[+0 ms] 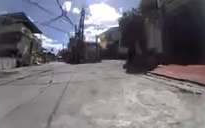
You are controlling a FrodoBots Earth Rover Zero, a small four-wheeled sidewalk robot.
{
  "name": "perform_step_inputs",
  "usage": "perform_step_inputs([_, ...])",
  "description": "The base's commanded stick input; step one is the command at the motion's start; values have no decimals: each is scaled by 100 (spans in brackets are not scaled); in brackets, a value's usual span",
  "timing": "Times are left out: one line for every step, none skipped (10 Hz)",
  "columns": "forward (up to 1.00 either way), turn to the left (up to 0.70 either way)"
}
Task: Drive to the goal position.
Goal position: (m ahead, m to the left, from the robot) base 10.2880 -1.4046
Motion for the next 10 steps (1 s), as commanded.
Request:
perform_step_inputs([100, 11])
perform_step_inputs([100, 24])
perform_step_inputs([100, 31])
perform_step_inputs([100, 38])
perform_step_inputs([100, 28])
perform_step_inputs([100, 10])
perform_step_inputs([100, 11])
perform_step_inputs([100, 14])
perform_step_inputs([100, 13])
perform_step_inputs([100, 10])
